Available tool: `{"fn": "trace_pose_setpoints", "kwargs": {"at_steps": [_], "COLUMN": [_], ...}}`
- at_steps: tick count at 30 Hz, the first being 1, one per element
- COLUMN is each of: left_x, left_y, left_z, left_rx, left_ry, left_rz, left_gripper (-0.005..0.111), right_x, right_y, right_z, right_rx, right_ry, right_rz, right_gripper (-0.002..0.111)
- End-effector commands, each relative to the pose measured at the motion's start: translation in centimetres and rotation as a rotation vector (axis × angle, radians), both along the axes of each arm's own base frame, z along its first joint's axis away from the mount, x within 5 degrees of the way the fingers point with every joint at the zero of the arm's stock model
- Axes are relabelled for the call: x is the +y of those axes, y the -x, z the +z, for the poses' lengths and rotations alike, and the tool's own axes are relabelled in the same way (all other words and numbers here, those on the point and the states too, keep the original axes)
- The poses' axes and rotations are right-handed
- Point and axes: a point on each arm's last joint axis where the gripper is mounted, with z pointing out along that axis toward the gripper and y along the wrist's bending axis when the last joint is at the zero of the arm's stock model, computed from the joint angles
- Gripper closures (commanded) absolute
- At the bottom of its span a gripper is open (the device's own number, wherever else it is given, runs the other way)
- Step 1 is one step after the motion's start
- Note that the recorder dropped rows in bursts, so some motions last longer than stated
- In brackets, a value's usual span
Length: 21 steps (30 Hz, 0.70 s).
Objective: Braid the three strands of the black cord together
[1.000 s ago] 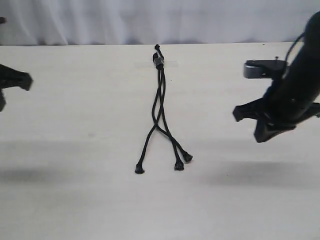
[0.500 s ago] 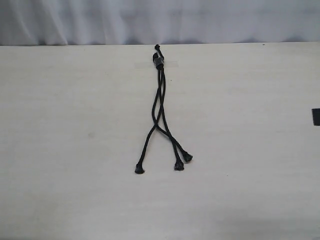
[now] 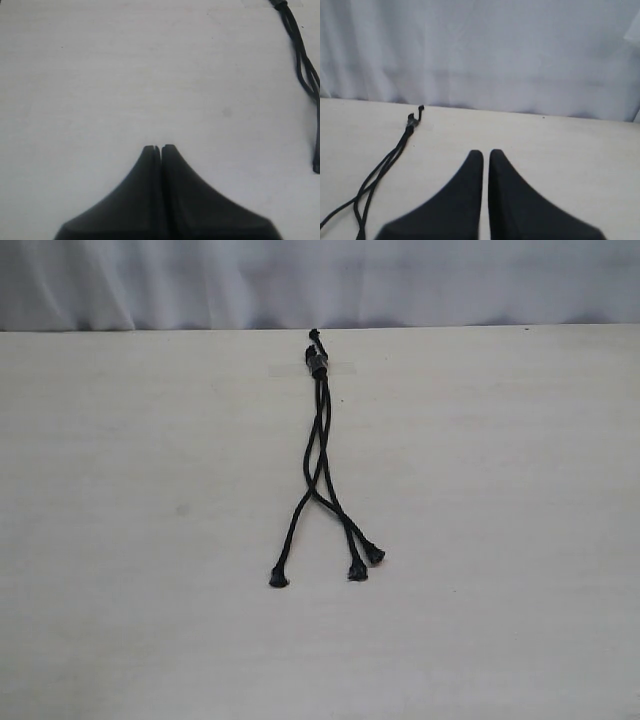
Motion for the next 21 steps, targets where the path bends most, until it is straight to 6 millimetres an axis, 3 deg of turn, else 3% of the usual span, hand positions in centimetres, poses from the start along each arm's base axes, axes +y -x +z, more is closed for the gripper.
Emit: {"fn": "trace_pose_setpoints", "kwargs": {"at_steps": [1, 9, 14, 21], "left_x": [0.0, 0.0, 0.0, 0.0], "left_y": [0.0, 0.0, 0.0, 0.0], "left_z": [0.0, 0.0, 0.0, 0.0], "left_rx": [-0.005, -0.005, -0.005, -0.005], "left_ry": [-0.007, -0.007, -0.007, -0.007], "left_rz": [-0.002, -0.002, -0.002, -0.002], "left_gripper": [0.107, 0.107, 0.107, 0.107], "right_x": [-0.2, -0.3, -0.1, -0.4], "right_y": [1.7, 3.7, 3.3, 1.8], "right_z": [0.5, 0.1, -3.3, -9.0], "right_rx": [-0.097, -0.214, -0.259, -0.107], "right_ry": [0.002, -0.015, -0.098, -0.099], "right_rz": [0.000, 0.003, -0.012, -0.116], "right_gripper": [0.104, 0.104, 0.104, 0.104]}}
